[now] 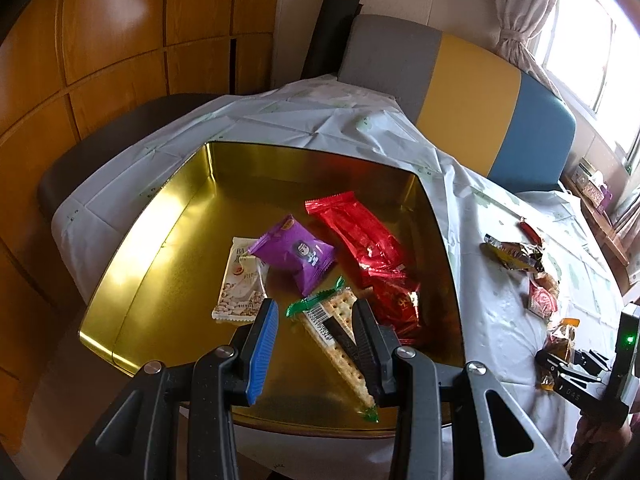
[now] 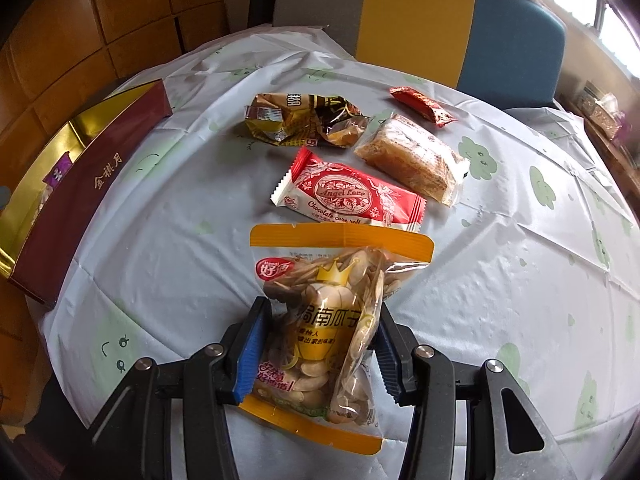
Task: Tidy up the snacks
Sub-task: 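Lift the pistachio bag with the right gripper toward the gold tin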
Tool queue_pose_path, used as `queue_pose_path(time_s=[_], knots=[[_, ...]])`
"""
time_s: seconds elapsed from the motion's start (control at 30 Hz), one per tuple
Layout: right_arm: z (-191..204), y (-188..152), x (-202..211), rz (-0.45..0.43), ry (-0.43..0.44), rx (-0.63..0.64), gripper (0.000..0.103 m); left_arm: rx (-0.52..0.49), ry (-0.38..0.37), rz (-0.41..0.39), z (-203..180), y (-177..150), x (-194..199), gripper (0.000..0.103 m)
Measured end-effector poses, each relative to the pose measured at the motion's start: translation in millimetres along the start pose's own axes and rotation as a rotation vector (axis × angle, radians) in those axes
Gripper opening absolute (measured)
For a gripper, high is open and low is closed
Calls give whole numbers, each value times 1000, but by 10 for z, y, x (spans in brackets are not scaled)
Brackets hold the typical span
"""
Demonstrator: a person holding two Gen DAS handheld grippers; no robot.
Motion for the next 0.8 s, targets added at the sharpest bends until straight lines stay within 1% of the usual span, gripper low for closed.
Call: queue_pose_path(time_s=[0.17,0.3,0.4,0.63,0.8], knots=[[0,11,6,18,-15,-31,49,10,-4,10,33,-18,-41,39],[-24,45,5,41,-8,-89,46,14,-4,11,70,-18,-47,39],[12,86,29,43,11,-106,44,18,0,7,98,-15,-45,39],[256,262,147,9,71,-84,44,33,8,-1,154,3,-24,39],[566,407,211,-10,133,-48,44,33,9,-2,163,10,-18,39]])
Point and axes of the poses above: each gripper's, at about its wrist camera, not at the fingertips, and x roughly against the way its jaws point, z to its left, y to its top, the point moved 9 cm from there along -x, roughly the way its jaws point, and after that the axes turned 8 degrees about -z, right-handed, at the moved point
